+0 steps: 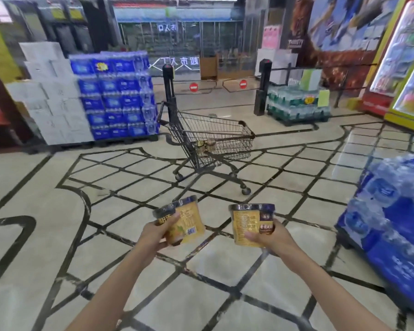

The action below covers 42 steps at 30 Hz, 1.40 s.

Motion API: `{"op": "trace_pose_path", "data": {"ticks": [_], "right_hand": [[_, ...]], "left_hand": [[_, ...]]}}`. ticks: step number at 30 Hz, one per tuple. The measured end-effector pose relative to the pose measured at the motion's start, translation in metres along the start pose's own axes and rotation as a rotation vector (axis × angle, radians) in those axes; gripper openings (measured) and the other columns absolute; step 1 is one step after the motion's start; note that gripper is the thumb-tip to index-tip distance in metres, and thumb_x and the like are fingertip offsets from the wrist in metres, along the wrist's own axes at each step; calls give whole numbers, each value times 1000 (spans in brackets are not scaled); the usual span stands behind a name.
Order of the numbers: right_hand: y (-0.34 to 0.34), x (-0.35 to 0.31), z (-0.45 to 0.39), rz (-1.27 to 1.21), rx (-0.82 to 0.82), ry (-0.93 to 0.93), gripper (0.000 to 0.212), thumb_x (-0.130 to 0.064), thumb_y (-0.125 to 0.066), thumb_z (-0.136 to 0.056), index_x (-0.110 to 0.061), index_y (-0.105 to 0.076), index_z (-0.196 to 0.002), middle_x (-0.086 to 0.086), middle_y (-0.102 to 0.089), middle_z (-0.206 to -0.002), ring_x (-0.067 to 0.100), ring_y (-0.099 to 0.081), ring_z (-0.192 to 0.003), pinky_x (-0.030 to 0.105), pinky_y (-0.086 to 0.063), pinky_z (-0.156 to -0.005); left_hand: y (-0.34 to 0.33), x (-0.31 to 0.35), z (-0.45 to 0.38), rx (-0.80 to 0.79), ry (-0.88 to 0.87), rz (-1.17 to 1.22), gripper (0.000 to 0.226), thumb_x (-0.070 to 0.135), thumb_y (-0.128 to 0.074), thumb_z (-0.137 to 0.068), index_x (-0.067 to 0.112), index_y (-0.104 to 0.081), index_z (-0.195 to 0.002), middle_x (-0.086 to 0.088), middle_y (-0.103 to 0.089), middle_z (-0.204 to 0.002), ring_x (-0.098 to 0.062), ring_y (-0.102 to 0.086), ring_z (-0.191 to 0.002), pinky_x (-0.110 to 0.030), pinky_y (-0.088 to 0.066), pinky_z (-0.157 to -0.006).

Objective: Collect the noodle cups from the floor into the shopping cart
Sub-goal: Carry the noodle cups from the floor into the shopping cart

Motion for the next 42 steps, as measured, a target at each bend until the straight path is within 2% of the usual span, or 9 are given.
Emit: {"op": "trace_pose_path", "data": {"ticks": [11,14,20,24,27,31,34,38,42], "right_hand": [[19,-28,-237,-64,50,-17,37,-14,-82,-70,-19,-62,-101,-11,-74,-84,1,-69,-74,8,-47,-55],[24,-47,-303,-79,82,-12,47,-15,-84,-67,-19,-55,-105,-4,-71,-95,9,-67,-87,16,-46,-63],[48,-69,-421,-55,87,16,66,-34,-93,-43,-16,-68,-101,4,-75,-95,18,-72,-87,30,-56,-75],[76,-73,-520,-59,128,30,84,-53,-92,-31,-17,-68,-103,0,-75,-95,16,-72,-87,30,-54,-75],[98,-75,-606,-81,146,-1,62,-29,-89,-49,-12,-68,-105,3,-75,-95,18,-72,-87,32,-55,-77],[125,-93,-718,-57,137,-12,80,-48,-94,-34,-13,-69,-101,4,-75,-95,21,-71,-89,37,-55,-80],[141,-111,-800,-41,120,-22,53,-24,-89,-55,-13,-64,-101,5,-74,-96,19,-70,-87,31,-54,-75],[148,-122,-896,0,112,-39,82,-35,-88,-48,-12,-53,-119,2,-70,-106,17,-67,-95,29,-52,-76],[149,-124,-984,61,122,-56,101,-57,-88,-35,-22,-47,-120,-4,-65,-111,16,-61,-104,43,-45,-97]], "left_hand": [[-31,74,-230,-22,7,4,50,31,-76,-69,-1,-66,-106,-13,-74,-94,-24,-72,-81,-37,-60,-71],[-36,105,-296,-28,-12,-34,41,25,-74,-77,-3,-64,-106,-12,-75,-86,-21,-72,-71,-34,-59,-59],[-58,155,-421,-65,-27,-95,91,59,-88,-38,8,-65,-110,-6,-75,-92,-24,-70,-91,-44,-54,-89],[-86,181,-514,-107,-54,-114,100,57,-90,-30,9,-63,-112,-4,-75,-93,-18,-72,-85,-26,-56,-66],[-111,201,-588,-106,-76,-106,80,42,-86,-50,7,-60,-118,-5,-74,-99,-17,-72,-86,-22,-55,-61],[-141,236,-686,-69,-59,-102,92,51,-91,-42,11,-58,-118,-4,-74,-99,-21,-71,-91,-38,-56,-85],[-164,268,-749,-69,-96,-98,91,51,-90,-33,20,-55,-111,-6,-72,-105,-23,-68,-98,-43,-53,-92],[-186,296,-833,-58,-73,-58,76,36,-87,-38,25,-51,-104,-11,-71,-103,-24,-68,-97,-45,-51,-95],[-203,304,-932,-13,-50,-135,117,64,-89,-22,18,-53,-124,-3,-71,-108,-22,-64,-105,-46,-44,-102]]}}
Point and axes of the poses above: each hand's wrist, its own z-axis away from the middle knuckle, its own y-axis out of the back of the hand, x = y × z, the point moved 1 cm from there along -z, towards the middle knuckle
